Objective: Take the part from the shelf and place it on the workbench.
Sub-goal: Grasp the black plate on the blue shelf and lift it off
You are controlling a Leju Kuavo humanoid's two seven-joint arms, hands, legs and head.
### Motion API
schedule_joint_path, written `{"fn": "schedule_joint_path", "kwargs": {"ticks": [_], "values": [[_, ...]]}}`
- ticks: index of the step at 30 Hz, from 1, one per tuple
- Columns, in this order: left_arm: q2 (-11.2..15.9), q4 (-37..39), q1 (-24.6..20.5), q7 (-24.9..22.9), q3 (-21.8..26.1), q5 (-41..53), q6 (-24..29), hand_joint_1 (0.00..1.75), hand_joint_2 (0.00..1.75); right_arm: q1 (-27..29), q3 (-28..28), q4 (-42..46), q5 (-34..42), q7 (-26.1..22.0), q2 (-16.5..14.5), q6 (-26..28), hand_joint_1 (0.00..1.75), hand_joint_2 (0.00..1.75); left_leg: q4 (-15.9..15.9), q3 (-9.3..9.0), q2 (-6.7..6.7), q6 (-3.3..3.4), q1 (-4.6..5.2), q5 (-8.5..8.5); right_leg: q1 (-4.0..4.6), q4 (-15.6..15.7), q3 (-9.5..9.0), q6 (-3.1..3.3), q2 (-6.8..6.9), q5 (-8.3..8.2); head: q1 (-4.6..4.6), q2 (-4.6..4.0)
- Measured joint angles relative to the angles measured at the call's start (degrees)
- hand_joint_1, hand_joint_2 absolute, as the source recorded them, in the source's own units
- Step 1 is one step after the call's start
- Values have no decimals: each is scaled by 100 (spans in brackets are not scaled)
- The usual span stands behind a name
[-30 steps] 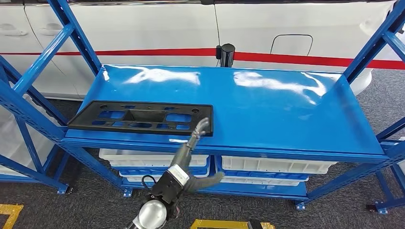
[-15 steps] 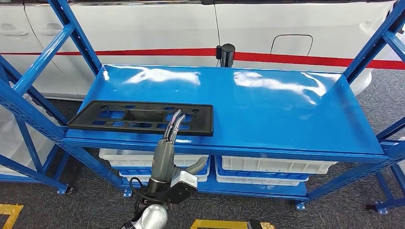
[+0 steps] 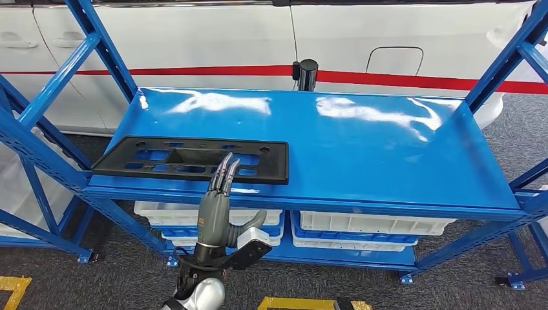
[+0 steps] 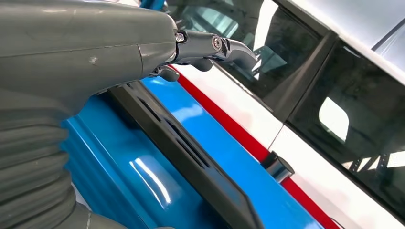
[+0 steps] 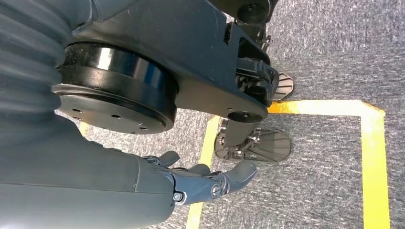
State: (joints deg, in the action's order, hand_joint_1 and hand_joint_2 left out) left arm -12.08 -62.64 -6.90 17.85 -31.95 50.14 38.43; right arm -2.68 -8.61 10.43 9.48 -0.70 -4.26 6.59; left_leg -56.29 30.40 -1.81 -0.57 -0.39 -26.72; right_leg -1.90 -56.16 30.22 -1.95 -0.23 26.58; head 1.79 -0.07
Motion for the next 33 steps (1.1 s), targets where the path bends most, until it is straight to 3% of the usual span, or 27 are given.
{"fn": "schedule_joint_path", "kwargs": {"ticks": [14, 23, 33], "values": [[22, -62, 16, -265, 768, 1837, 170, 0, 175, -1, 0, 0, -121, 32, 1, -27, 0, 175, 0, -1, 0, 0, 0, 0, 0, -1, 0, 0, 0, 0, 1, 0], [19, -61, -1, -320, 1151, 1850, 170, 0, 175, -5, 0, 0, -156, 50, 2, -30, 0, 175, 0, 0, 0, 1, 0, 1, 0, -1, 0, 0, 0, 0, 0, 0], [82, 223, -121, -914, 1177, 1880, 168, 0, 175, -7, 4, 0, -193, 50, 2, -33, 0, 175, -1, 1, 0, 1, 0, 1, 0, -1, 0, 0, 0, 0, 0, 0]]}}
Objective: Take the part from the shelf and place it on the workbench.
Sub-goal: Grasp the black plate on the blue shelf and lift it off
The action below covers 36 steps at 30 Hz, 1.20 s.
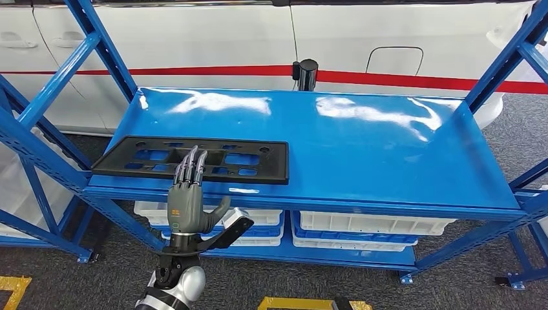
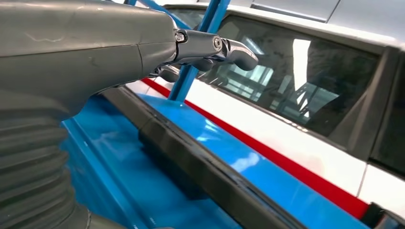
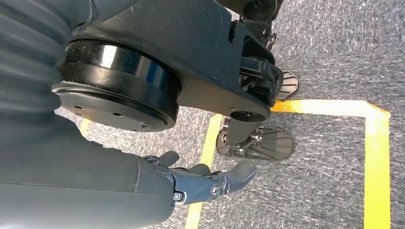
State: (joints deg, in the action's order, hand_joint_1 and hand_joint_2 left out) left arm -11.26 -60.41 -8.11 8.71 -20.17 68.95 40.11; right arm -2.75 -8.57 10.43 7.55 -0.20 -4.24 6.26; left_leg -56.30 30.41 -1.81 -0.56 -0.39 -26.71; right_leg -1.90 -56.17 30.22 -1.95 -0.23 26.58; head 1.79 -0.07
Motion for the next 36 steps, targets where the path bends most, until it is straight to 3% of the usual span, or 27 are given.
{"fn": "schedule_joint_path", "kwargs": {"ticks": [18, 25, 36], "values": [[140, 338, -152, -302, -41, 135, -12, 0, 175, -1, 13, 0, -52, -9, 3, -32, 0, 175, -1, 0, 0, 0, 0, 0, 0, 0, 0, 0, 0, 0, 0, 0], [243, 666, -459, -568, -26, 429, -1, 0, 175, -13, 13, 0, -173, 9, 9, -42, 0, 175, -1, 0, 0, 3, 0, 2, 0, -1, -1, 0, 0, -1, -1, 0], [341, 1444, -1160, -434, 656, 817, 9, 0, 175, -139, 11, 0, -399, 153, 9, -99, 0, 175, -1, -6, -1, 7, 0, 6, 0, -2, -9, -5, 0, -4, 0, 0]]}}
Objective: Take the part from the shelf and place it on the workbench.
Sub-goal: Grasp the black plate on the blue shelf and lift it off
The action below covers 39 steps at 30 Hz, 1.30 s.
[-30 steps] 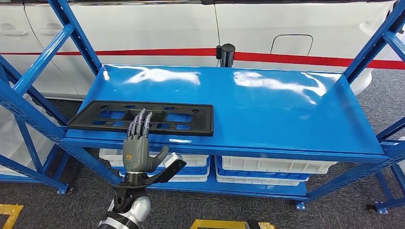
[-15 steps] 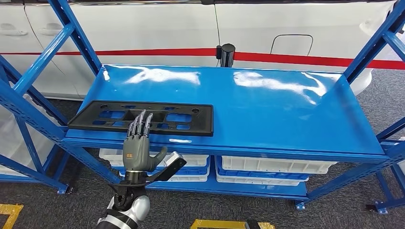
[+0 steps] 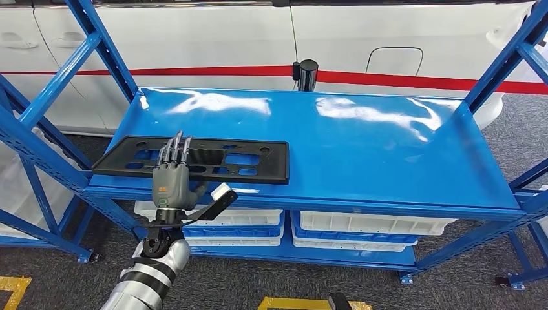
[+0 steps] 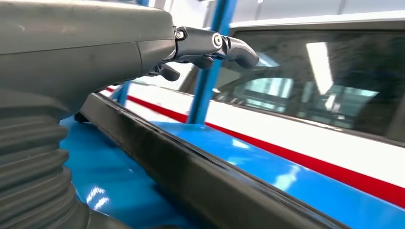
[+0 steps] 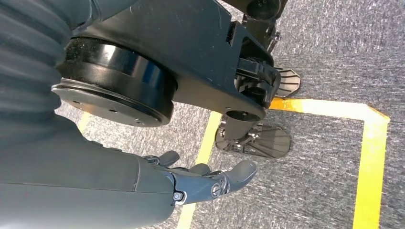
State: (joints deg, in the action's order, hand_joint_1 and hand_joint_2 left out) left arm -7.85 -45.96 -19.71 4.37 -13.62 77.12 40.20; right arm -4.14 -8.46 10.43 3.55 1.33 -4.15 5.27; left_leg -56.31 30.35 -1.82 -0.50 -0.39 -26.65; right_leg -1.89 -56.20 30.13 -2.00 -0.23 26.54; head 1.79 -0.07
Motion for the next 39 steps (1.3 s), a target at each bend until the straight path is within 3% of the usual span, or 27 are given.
{"fn": "schedule_joint_path", "kwargs": {"ticks": [5, 6, 9, 10, 24, 39], "values": [[-13, 191, -142, 112, 359, 50, 2, 2, 175, -31, -4, 0, -44, 23, -1, -4, 0, 175, 0, 0, 0, 0, 0, 0, 0, 0, 0, 0, 0, 0, -1, 0], [-15, 211, -157, 116, 403, 59, 2, 32, 175, -33, -4, 0, -45, 23, -2, -5, 0, 175, 0, 0, 0, 0, 0, 0, 0, 0, 0, 0, 0, 0, -1, 0], [-21, 291, -204, 143, 544, 141, 2, 161, 175, -43, -6, 0, -74, 31, -2, -11, 0, 175, 0, 1, 0, 0, 0, 0, 0, 0, 1, 0, 0, 0, -1, 0], [-22, 328, -222, 160, 603, 175, 2, 175, 175, -50, -7, 0, -93, 35, -2, -14, 0, 175, 0, 1, 1, 0, 0, 0, 0, 0, 1, 0, -1, 0, -1, 0], [-182, 79, -156, 718, 1402, 724, -1, 175, 175, -94, -7, 0, -238, 48, -9, -43, 0, 175, -4, 8, 1, 0, 1, 0, 0, 0, 7, 0, -1, 0, -1, 0], [-570, -1828, -159, 1570, 1464, 844, -2, 175, 175, -174, -13, 0, -440, 202, -11, 21, 0, 175, -18, 23, 0, 0, 0, 0, 0, -1, 15, -1, 0, 0, -2, 0]]}}
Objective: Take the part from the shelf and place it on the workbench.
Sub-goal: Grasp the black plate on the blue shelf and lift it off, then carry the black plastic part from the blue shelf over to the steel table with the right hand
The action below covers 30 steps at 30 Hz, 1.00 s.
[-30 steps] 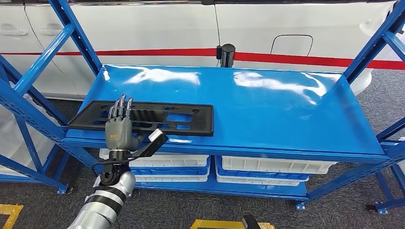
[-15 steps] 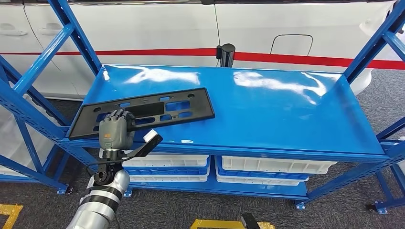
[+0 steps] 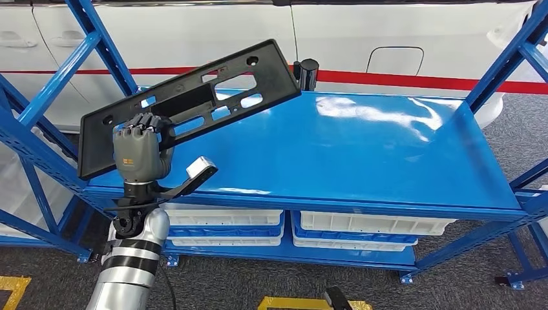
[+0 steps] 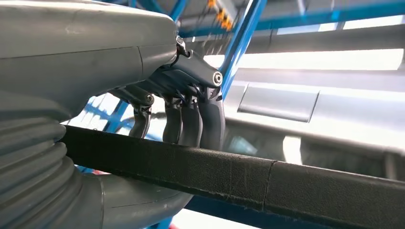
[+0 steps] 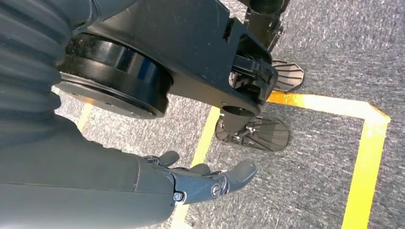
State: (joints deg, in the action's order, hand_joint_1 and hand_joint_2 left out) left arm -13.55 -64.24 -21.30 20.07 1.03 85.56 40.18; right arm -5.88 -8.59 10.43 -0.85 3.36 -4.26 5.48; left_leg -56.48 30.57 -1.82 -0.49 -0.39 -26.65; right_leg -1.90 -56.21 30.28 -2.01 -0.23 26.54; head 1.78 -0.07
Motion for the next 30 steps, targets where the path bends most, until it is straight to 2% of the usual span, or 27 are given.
{"fn": "schedule_joint_path", "kwargs": {"ticks": [6, 13, 15, 17, 18, 19, 21, 22, 23, 24, 25, 26, 27, 28, 29, 30], "values": [[-143, -555, -21, 90, -284, 5, -3, 175, 175, -68, -7, 0, -71, 81, 2, 141, 0, 175, -5, 2, 0, 0, 0, 0, 0, 0, -1, -5, 0, -3, 1, 0], [-206, -827, -23, 51, -607, 42, -3, 175, 175, -122, -7, 0, -98, 91, 4, 164, 0, 175, -18, 7, -1, 3, 0, -9, -17, 9, -2, -16, -2, -11, 1, 0], [-208, -865, -30, -56, -724, 116, -3, 175, 175, -156, -7, 0, -113, 93, -1, 164, 0, 175, -44, 27, -6, 52, 16, -1, -49, 36, -1, -78, -4, -50, 8, 0], [-205, -899, -52, -162, -846, 169, -3, 175, 175, -196, -16, 1, -67, 102, -2, 165, 0, 175, 67, -10, 12, 152, 16, 90, -36, 75, 3, -146, -8, -78, 21, 0], [-203, -913, -73, -199, -895, 190, -3, 175, 175, -218, -41, 3, 4, 108, 1, 171, 0, 175, 168, -47, 32, 204, -6, 155, -18, 11, 49, -144, -6, -30, 24, 0], [-201, -921, -94, -233, -939, 210, -4, 175, 175, -238, -88, 4, 103, 108, 8, 178, 0, 175, 263, -78, 52, 244, -32, 214, 3, -168, 149, -126, -4, 65, 12, 1], [-185, -922, -110, -323, -1015, 267, -5, 175, 175, -264, -206, 7, 271, 96, 31, 190, 0, 175, 331, -76, 74, 276, -68, 267, 4, -873, 514, -84, 2, 341, -12, 1], [-166, -920, -99, -378, -1054, 294, -6, 175, 175, -267, -258, 6, 315, 89, 43, 191, 0, 175, 325, -58, 77, 268, -73, 272, -6, -1228, 701, -94, 2, 437, -22, 1], [-142, -918, -85, -433, -1092, 313, -7, 175, 175, -265, -294, 5, 332, 86, 54, 191, 0, 175, 311, -39, 76, 259, -83, 274, -24, -1438, 822, -130, 3, 460, -23, 0], [-115, -917, -75, -481, -1129, 320, -7, 175, 175, -263, -323, 4, 342, 85, 64, 192, 0, 175, 284, -18, 71, 243, -102, 270, -46, -1440, 846, -191, 4, 397, -22, 0], [-87, -916, -72, -522, -1166, 319, -7, 175, 175, -264, -346, 3, 345, 81, 73, 194, 0, 175, 236, 8, 64, 213, -130, 257, -77, -1215, 761, -273, 6, 250, -24, 0], [-63, -918, -72, -560, -1203, 306, -7, 175, 175, -270, -364, 3, 346, 77, 81, 197, 0, 175, 157, 49, 55, 163, -161, 227, -120, -836, 607, -366, 7, 78, -27, 0], [-38, -923, -76, -591, -1238, 293, -7, 175, 175, -278, -381, 2, 346, 72, 74, 198, 0, 175, 56, 113, 44, 97, -173, 185, -138, -517, 462, -425, -17, -46, -38, 0], [-16, -931, -77, -613, -1269, 282, -7, 175, 175, -287, -397, 2, 347, 68, 70, 201, 0, 175, -52, 189, 34, 33, -178, 150, -150, -300, 376, -425, -47, -121, -45, 0], [7, -948, -75, -628, -1294, 274, -7, 175, 175, -291, -409, 2, 348, 65, 65, 206, 0, 175, -134, 259, 27, -22, -175, 129, -149, -218, 359, -387, -77, -137, -49, 0], [37, -966, -73, -634, -1312, 269, -7, 175, 175, -289, -417, 2, 348, 63, 62, 212, 0, 175, -177, 314, 18, -59, -168, 133, -125, -269, 394, -319, -105, -125, -52, 0]]}}
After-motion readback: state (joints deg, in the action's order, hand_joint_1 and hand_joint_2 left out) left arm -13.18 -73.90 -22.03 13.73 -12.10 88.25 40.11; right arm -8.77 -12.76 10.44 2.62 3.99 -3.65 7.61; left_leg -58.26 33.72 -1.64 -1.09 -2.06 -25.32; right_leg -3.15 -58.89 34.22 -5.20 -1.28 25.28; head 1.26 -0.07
